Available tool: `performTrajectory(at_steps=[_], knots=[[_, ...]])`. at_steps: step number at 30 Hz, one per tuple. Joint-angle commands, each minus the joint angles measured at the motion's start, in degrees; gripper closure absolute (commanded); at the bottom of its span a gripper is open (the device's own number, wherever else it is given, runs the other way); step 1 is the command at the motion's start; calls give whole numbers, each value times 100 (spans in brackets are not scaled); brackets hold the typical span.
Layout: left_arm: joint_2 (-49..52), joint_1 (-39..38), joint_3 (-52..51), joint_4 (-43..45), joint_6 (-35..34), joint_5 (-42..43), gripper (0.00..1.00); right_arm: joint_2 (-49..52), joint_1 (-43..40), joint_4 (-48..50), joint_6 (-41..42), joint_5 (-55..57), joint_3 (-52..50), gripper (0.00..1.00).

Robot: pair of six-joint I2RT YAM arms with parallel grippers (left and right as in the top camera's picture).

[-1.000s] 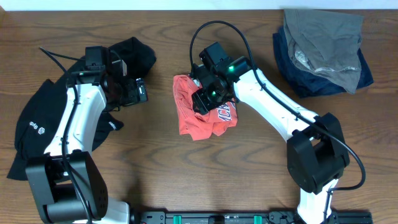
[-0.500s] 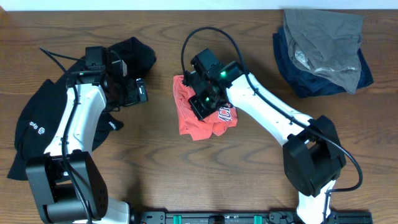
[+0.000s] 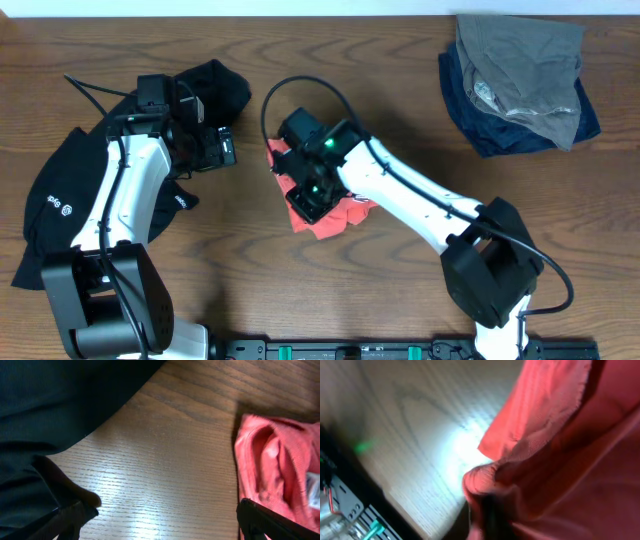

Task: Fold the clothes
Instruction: 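Grasp the folded orange T-shirt bundle with the right gripper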

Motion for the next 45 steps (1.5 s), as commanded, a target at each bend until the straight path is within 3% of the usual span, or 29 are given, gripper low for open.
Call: performTrajectory(at_steps=[1, 2, 3, 6, 13, 18, 21, 28, 38, 45], knots=[[-125, 22, 44, -17, 103, -87, 2, 33, 83, -28, -151, -48, 0, 24], [-125, 22, 44, -15, 103, -87, 2, 28, 59, -66, -149, -48, 2, 10], [-125, 22, 44, -15, 103, -87, 2, 26, 13, -116, -146, -50, 4, 3], [-125, 22, 44, -15, 105, -87, 2, -17, -221, -330, -144, -52, 52, 1], [-125, 22, 44, -11, 142, -87, 2, -197, -999, -398, -105, -66, 184, 2], [-125, 22, 44, 31, 142, -87, 2, -122, -1233, -42, -105, -48, -111, 15], [-125, 22, 44, 28, 142, -87, 2, -83, -1235, 195, -101, 4, -494, 16], [-125, 22, 44, 72, 142, -87, 2, -61, -1283, 726, 153, 122, -1384, 16], [-125, 22, 44, 140, 142, -87, 2, 9, -1950, 2000, 498, 2684, -1880, 16], [-125, 22, 44, 138, 168, -90, 2, -9, -2715, 2455, -461, 2337, -1661, 8]])
